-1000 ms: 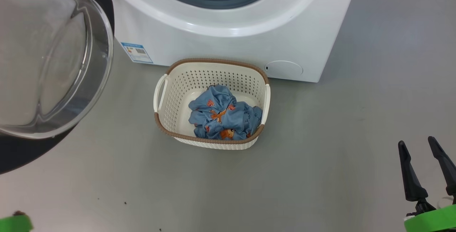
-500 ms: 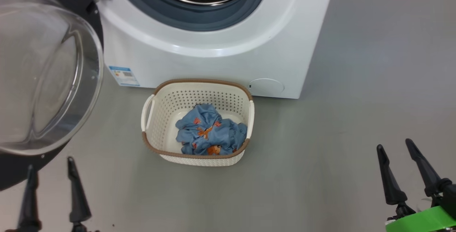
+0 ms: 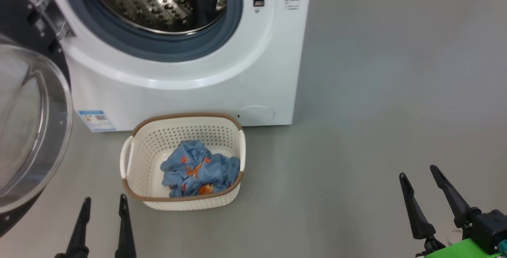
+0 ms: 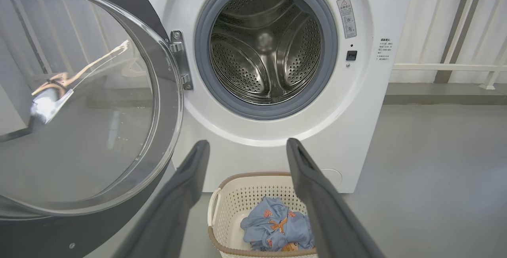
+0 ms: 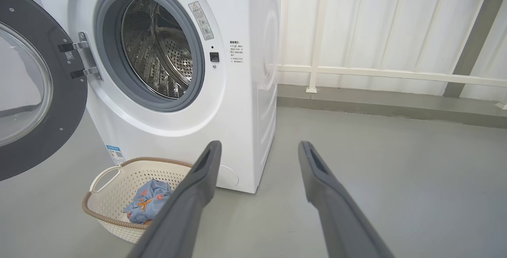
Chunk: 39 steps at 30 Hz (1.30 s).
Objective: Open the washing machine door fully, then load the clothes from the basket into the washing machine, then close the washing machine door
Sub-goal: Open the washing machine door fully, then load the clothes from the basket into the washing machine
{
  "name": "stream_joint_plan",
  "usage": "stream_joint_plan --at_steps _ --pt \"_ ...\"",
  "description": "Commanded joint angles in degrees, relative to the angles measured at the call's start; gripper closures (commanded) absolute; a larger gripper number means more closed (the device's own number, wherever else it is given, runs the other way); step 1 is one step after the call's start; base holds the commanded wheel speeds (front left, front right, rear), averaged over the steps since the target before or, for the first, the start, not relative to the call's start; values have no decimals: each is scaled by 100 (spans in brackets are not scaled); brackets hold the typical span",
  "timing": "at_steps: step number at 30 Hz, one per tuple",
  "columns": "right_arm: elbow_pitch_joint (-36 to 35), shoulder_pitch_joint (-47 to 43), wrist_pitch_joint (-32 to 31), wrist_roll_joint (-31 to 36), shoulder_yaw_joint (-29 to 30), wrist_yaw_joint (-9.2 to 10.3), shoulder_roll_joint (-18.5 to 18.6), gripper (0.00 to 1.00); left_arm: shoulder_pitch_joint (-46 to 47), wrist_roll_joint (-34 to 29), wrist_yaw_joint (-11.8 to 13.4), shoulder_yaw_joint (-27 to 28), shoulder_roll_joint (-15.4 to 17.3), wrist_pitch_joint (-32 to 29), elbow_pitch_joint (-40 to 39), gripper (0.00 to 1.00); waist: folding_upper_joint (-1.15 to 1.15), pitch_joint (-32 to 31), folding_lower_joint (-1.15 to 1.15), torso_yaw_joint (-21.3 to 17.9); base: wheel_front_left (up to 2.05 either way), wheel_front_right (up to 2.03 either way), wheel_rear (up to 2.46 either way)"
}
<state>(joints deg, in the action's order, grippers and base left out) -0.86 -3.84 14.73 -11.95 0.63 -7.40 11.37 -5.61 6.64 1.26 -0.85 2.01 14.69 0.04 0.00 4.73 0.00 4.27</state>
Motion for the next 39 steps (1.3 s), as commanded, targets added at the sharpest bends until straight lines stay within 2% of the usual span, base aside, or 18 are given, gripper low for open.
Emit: stream_joint_plan --at_steps 1,11,32,39 --pt "-130 -37 27 114 -147 -9 84 0 72 -15 -40 143 90 30 9 0 0 -255 0 -277 0 0 0" --pt "-187 -157 27 141 -194 -9 31 0 22 25 -51 164 133 30 235 0 0 -486 0 -584 0 0 0" --pt "-164 -133 27 90 -194 -9 -11 0 51 102 -6 141 175 30 253 0 0 -533 0 -561 0 0 0" --pt "-143 -123 27 69 -184 -9 -26 0 73 47 81 129 181 30 235 0 0 -532 0 -583 0 0 0"
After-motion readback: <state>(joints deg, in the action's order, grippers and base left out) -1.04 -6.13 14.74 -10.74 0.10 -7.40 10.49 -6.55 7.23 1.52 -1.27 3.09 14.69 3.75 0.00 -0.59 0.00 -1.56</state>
